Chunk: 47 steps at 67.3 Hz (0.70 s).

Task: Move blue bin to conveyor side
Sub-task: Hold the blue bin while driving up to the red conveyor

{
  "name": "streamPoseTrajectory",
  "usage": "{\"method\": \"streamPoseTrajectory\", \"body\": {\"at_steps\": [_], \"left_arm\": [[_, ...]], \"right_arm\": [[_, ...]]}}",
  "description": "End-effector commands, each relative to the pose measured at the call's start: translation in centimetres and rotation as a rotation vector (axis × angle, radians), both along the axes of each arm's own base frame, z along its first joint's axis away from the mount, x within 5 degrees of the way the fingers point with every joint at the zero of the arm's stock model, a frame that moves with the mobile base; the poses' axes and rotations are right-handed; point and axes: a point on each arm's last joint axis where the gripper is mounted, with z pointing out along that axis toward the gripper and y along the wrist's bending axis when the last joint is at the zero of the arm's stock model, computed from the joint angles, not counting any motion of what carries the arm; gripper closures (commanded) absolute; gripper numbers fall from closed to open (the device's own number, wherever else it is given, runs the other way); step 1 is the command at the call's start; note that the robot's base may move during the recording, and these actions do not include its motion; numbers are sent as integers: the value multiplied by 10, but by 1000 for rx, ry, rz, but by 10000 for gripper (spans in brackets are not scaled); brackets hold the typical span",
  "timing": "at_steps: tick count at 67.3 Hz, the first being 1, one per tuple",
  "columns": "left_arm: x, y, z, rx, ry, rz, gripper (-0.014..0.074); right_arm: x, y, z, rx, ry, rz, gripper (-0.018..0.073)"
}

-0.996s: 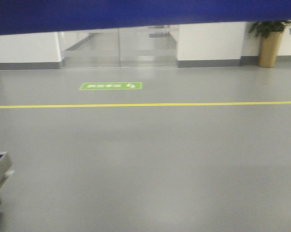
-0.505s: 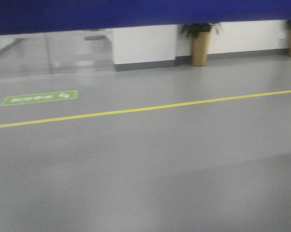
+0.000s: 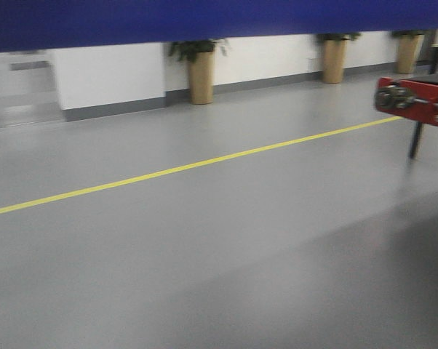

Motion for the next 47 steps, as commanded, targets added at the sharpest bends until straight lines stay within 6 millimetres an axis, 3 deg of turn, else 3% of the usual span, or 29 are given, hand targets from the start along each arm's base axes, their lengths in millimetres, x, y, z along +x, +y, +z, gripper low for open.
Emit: {"method": "streamPoseTrajectory", "body": {"at_steps": [1, 47], "left_arm": [[-4, 5, 14, 48, -119, 8, 604], [-4, 5, 14, 50, -120, 10, 604]], "right_arm": [[-1, -6, 16, -19, -156, -30, 631], [-1, -6, 17, -16, -172, -31, 631]]}}
